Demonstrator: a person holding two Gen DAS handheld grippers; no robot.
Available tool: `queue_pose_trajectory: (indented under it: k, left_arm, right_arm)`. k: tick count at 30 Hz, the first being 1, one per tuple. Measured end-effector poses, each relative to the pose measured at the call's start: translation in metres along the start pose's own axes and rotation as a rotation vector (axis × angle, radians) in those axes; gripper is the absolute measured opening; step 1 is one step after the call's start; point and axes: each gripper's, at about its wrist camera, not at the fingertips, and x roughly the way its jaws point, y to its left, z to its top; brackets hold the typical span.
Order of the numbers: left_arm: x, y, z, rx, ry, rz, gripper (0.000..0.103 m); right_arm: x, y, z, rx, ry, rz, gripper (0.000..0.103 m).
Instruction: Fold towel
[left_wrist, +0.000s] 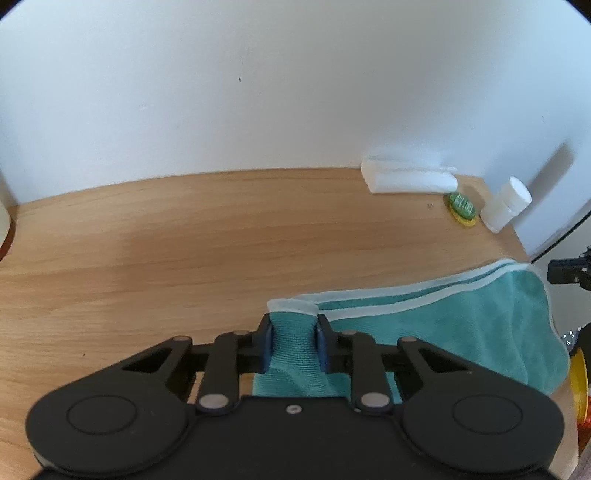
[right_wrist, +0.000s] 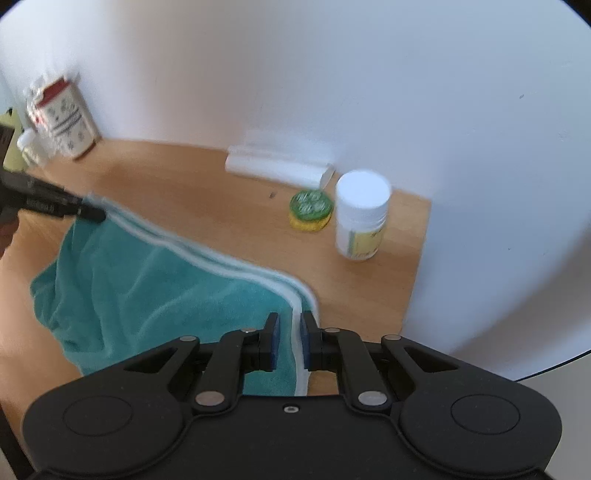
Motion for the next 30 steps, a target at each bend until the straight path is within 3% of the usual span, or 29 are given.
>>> queue_pose_trajectory:
  k: [3,6,9,10,13,15,19,23,28,30]
  left_arm:
    - [-0.006,-0.003,-0.001,-0.002,-0.005,0.005,0.02]
    - [-0.009,-0.004,-0.002,-0.023,-0.013,0.017,0.021]
    - [-0.006,-0.006,-0.004,-0.029,0.004,0.042,0.022]
    - [-0.006,-0.008,-0.004,-0.025,0.007,0.051,0.026]
    - [-0.004,-0.014,-0.002,0.016,0.013,0.098,0.048]
    - [-0.005,-0.016,-0.003,0.024,0.018,0.112,0.049]
    - [-0.013,-0.013,-0.005,0.025,0.038,0.143,0.085]
    - [-0.032,-0.006,-0.012,0.023,0.033,0.193,0.088]
    - [-0.067,-0.012,-0.023,0.028,0.014,0.28,0.092]
    - [-0.082,-0.021,-0.028,-0.026,-0.017,0.2,0.096]
  right_arm:
    - [-0.001,-0.001,-0.001,-0.004,0.014,0.024,0.009]
    - [0.001,-0.001,-0.002,-0.025,0.011,-0.011,0.011]
    - [0.008,-0.004,-0.002,-0.022,0.031,-0.018,0.026]
    - [0.011,-0.005,-0.002,-0.018,0.035,-0.02,0.034]
    - [0.017,-0.01,-0.002,-0.006,0.049,-0.024,0.034]
    - [0.015,-0.008,0.0,-0.023,0.042,-0.035,0.034]
    - [0.005,0.007,0.0,-0.081,0.027,-0.068,0.034]
    - [-0.003,0.047,-0.009,-0.217,0.015,-0.136,0.034]
    - [0.006,0.086,-0.028,-0.172,-0.015,-0.008,0.034]
    - [0.015,0.11,-0.032,-0.161,-0.059,0.057,0.034]
